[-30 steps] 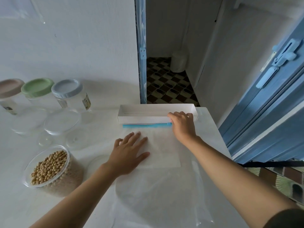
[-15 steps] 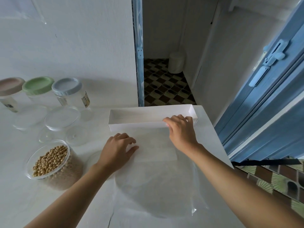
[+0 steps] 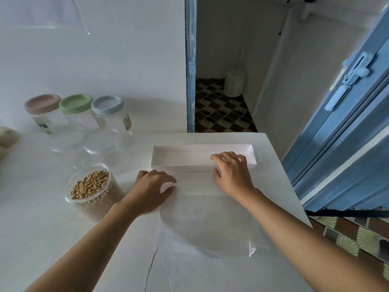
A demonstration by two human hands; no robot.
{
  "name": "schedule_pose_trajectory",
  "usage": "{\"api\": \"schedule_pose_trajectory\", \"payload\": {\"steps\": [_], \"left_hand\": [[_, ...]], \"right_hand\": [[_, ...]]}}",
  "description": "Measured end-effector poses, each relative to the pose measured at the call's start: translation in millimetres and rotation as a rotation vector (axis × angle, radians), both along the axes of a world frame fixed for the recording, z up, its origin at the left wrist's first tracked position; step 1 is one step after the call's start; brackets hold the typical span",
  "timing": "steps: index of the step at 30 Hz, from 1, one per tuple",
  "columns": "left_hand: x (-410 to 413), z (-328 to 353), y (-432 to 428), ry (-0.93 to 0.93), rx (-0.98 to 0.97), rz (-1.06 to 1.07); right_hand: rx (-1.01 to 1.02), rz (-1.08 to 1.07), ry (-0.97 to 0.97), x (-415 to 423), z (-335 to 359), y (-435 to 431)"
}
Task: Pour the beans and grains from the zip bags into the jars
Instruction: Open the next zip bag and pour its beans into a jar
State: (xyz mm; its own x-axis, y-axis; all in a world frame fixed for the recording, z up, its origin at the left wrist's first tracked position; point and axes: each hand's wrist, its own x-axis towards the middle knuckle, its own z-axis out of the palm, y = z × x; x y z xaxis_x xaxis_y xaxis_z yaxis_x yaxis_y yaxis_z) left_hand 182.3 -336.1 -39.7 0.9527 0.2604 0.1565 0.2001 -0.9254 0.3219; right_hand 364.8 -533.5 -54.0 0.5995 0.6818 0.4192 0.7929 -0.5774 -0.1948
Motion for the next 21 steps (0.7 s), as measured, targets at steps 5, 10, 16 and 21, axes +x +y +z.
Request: {"api": "schedule_pose_trajectory", "payload": {"steps": [5,10,16,21], "left_hand": [[-31,37,1,-0.177,-0.028,-0.008],[-70,71,16,-0.354,0.077,0.077],[-122,80,64,-0.29,0.093,0.215],[-148,58,100,-0.012,-0.091,0.255]], "right_hand": [[0.089,0.148,0.077,-33,24,20],[0.104,0.35,0.287,-82,49,54],[-0.131,0.45,0.374,-132,50,106],[-0.541,0.346,0.306,-158,44,141]]}}
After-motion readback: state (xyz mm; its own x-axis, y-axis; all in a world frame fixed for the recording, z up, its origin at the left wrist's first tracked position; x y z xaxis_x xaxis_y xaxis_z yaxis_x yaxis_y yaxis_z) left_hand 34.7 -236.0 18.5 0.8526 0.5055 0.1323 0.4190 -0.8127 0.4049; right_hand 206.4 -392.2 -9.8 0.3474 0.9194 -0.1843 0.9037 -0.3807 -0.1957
